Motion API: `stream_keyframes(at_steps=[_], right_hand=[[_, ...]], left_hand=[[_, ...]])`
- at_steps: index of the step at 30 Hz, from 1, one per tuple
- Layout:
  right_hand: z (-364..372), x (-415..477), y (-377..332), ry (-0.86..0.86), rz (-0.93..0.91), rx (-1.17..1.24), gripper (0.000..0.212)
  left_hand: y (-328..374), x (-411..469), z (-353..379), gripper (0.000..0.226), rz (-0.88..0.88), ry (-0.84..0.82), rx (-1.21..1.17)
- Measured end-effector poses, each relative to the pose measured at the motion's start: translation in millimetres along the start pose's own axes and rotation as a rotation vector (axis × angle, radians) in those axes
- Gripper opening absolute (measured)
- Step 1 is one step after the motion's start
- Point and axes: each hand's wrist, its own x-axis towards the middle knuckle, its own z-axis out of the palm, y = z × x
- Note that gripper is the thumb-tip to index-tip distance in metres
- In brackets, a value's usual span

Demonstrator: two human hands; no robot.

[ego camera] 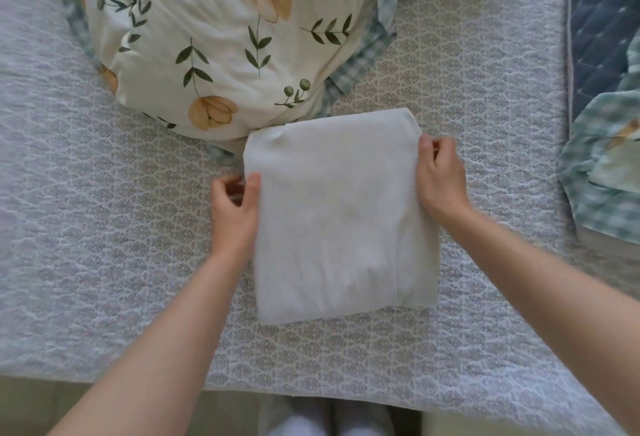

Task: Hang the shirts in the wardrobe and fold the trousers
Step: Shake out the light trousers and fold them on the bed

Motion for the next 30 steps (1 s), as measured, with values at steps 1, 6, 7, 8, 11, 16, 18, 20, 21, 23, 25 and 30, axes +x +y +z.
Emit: stream_keyframes(at_steps=[1, 6, 7, 8, 11, 16, 18, 20, 21, 23, 25, 30], right_hand=[[-2, -14, 8, -0.016, 0.011, 0.002, 0.029], [-1, -84, 47, -0.04, 0.085, 0.012, 0.029], [0, -95, 51, -0.019, 0.083, 0.003, 0.029], [1, -104, 56, 0.002, 0.076, -0.01, 0.029], [2, -125, 68, 0.018, 0.057, -0.048, 0.031], [-8, -127, 76, -0.049, -0.043, -0.103, 0.042], [-13, -120, 76, -0.082, -0.08, -0.097, 0.038], [-14, -116, 80, -0.132, -0.091, -0.116, 0.034], [-13, -115, 82, -0.152, -0.079, -0.112, 0.032], [-11, -112, 85, -0.169, -0.032, -0.094, 0.029], [-11, -107, 88, -0.165, 0.017, -0.096, 0.03], [-18, -90, 73, -0.155, 0.066, -0.04, 0.044]], left_hand=[[-9, -13, -3, 0.04, -0.027, -0.01, 0.02], [-46, -73, 0, 0.038, -0.097, 0.017, 0.148], [-51, -82, 2, 0.036, -0.07, 0.052, 0.21], [-59, -89, 3, 0.036, -0.047, 0.084, 0.268], [-74, -106, 3, 0.048, -0.019, 0.137, 0.335], [-69, -110, 0, 0.053, -0.001, 0.147, 0.301], [-66, -106, -3, 0.05, -0.004, 0.15, 0.31], [-67, -105, -4, 0.052, -0.02, 0.131, 0.336], [-70, -105, -4, 0.053, -0.036, 0.111, 0.33], [-72, -102, -2, 0.053, -0.075, 0.048, 0.29], [-75, -96, -3, 0.049, -0.088, 0.007, 0.272], [-55, -72, -5, 0.041, -0.063, -0.016, 0.218]])
